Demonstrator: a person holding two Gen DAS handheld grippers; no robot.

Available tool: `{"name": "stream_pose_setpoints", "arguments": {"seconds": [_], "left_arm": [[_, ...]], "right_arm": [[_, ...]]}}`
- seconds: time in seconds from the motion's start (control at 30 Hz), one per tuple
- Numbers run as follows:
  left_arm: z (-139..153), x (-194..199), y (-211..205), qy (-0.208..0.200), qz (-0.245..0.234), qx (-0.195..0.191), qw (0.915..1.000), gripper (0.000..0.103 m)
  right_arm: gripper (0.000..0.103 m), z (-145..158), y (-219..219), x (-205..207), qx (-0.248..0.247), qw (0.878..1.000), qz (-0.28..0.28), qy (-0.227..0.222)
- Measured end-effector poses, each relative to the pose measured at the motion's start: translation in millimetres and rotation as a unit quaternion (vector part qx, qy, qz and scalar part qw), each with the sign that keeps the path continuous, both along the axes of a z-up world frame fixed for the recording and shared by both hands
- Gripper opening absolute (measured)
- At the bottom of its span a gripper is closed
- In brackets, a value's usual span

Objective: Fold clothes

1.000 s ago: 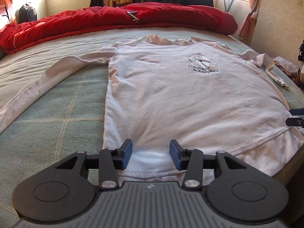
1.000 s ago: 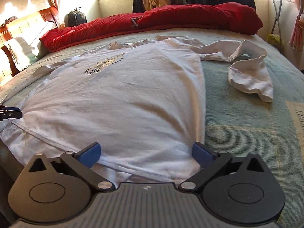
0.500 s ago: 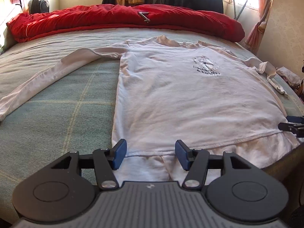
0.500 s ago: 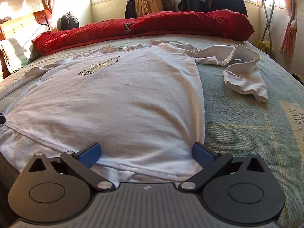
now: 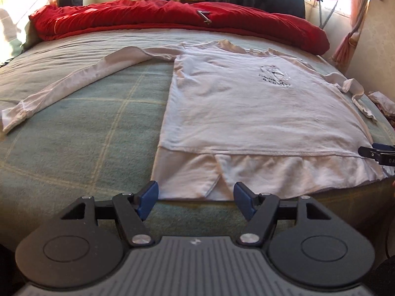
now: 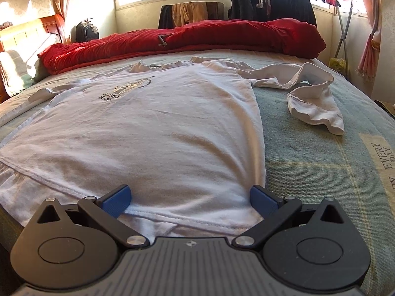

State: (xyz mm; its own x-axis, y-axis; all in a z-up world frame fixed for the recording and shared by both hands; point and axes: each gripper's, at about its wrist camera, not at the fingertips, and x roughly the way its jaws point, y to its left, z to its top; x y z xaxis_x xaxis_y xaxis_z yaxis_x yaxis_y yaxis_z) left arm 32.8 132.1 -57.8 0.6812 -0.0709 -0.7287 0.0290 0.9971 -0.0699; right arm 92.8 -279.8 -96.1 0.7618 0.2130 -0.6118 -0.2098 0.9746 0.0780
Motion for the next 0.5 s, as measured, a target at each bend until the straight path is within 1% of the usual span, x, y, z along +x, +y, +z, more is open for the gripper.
{"name": "stream_pose_setpoints", "arguments": {"seconds": [0.07, 0.13, 0.2, 0.27, 0.37, 0.43, 0.5], "left_arm": [[10, -5, -1, -0.016, 0.003, 0.013, 0.9998, 0.068], [23, -4, -7, -0.046, -0.014, 0.006, 0.9988, 0.068], [35, 3, -21, -0.077, -0.042, 0.001, 0.9962, 0.072], [39, 17, -41, -0.092, -0.079, 0.001, 0.9927, 0.074], [33, 42, -76, -0.095, -0.13, -0.002, 0.9869, 0.075], [23, 58, -100, -0.086, -0.155, -0.01, 0.9841, 0.075], [11, 67, -112, -0.068, -0.158, -0.019, 0.985, 0.075]], "right_arm": [[0.103, -1, 1, -2, -0.002, 1.0, -0.001, -0.005], [0.103, 1, 1, -4, -0.006, 1.0, 0.0, -0.009], [0.103, 7, 3, -6, -0.004, 1.0, 0.0, -0.005], [0.103, 17, 4, -10, 0.011, 1.0, 0.011, -0.011], [0.103, 28, 8, -16, 0.039, 0.998, 0.027, -0.033], [0.103, 23, 10, -12, 0.049, 0.998, 0.028, -0.014], [0.103, 16, 10, -12, 0.052, 0.998, 0.028, -0.002]]}}
